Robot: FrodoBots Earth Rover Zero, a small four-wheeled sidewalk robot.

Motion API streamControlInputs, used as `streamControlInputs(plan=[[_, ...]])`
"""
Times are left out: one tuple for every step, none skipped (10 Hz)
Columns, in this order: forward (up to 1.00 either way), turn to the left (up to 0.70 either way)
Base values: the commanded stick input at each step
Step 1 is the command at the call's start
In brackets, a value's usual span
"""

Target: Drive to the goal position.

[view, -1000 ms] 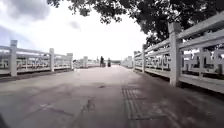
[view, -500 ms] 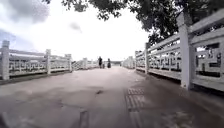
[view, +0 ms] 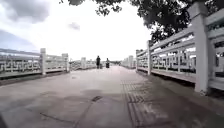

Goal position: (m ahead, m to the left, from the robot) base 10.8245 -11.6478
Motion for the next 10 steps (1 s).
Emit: streamControlInputs(plan=[[0.7, 0.0], [0.7, 0.0], [0.7, 0.0], [0.7, 0.0], [0.7, 0.0], [0.7, 0.0], [0.7, 0.0], [0.7, 0.0], [0.7, 0.0], [0.7, 0.0]])
